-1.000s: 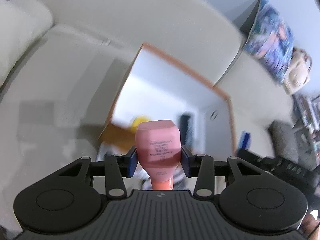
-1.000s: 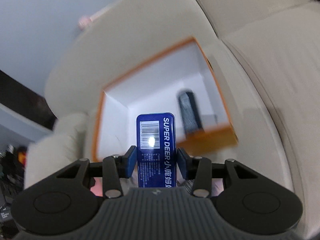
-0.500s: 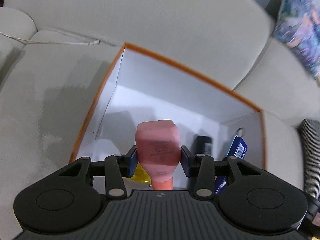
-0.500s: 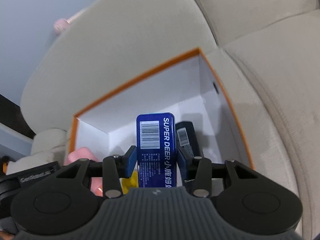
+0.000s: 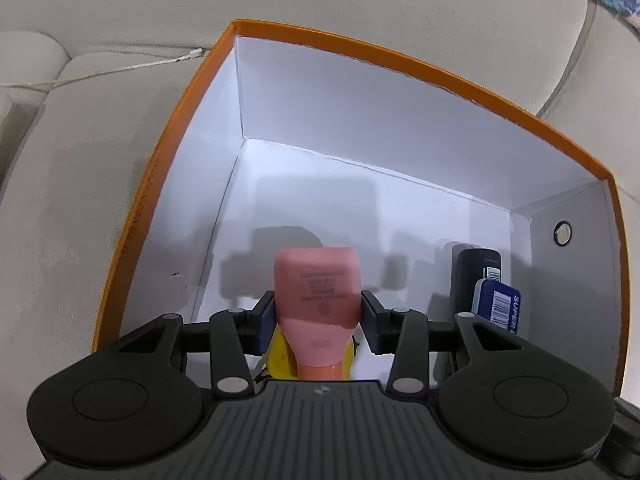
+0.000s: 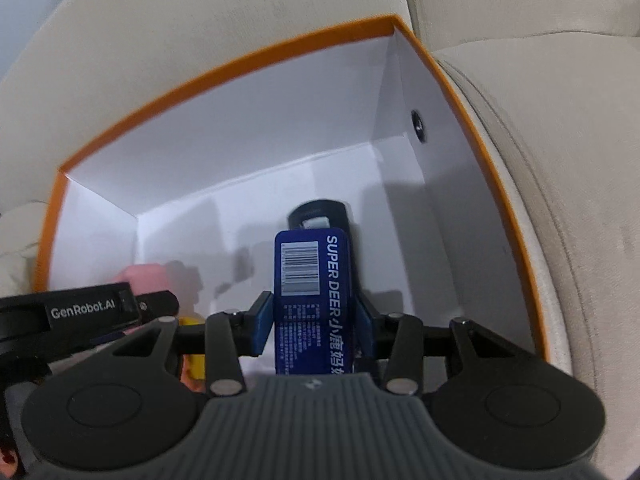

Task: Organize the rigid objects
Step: 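Carry pink bottle and blue tin into the shoebox with both tools, then open both tools to release the items and move back to the pile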

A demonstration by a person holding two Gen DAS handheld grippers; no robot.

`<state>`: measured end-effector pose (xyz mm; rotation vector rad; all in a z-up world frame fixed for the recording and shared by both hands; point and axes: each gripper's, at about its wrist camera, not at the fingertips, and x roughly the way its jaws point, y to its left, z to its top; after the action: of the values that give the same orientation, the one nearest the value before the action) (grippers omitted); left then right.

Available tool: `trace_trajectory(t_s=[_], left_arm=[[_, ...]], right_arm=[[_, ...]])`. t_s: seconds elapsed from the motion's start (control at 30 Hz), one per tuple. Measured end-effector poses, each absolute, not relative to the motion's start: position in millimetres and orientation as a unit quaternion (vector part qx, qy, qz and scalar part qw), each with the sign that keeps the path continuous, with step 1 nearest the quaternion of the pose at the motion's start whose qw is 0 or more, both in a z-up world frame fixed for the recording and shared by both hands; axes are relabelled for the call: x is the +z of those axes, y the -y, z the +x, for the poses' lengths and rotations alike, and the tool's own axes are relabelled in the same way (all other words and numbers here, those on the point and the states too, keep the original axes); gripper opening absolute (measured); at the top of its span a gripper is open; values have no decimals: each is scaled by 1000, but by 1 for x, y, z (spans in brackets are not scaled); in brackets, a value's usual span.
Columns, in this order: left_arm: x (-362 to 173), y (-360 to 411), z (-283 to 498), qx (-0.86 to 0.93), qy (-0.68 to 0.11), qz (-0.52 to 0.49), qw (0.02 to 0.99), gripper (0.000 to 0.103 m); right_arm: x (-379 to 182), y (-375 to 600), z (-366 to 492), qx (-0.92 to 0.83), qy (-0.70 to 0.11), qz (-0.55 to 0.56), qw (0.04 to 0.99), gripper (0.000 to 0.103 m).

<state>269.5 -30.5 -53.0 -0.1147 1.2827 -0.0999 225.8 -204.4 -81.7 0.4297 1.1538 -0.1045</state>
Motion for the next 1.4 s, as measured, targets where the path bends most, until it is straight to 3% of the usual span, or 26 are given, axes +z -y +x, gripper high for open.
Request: trace_trajectory(t_s=[0.73,0.9,0.97,1.4], left_arm=[[-58,41,273,-72,-600,-54,795,50],[-54,38,271,-76,-595,-73,797,60],[-50,34,268,-74,-586,-81,803,66],[31,0,214,-97,-524,-71,843,66]], right_arm=[[-83,187,232,-63,-557,154,813,46],[-77,184,228,-52,-543,144,826,52],[-74,183,226,-50,-535,142,831,55],[-2,203,176,-24,-478,159,864,59]])
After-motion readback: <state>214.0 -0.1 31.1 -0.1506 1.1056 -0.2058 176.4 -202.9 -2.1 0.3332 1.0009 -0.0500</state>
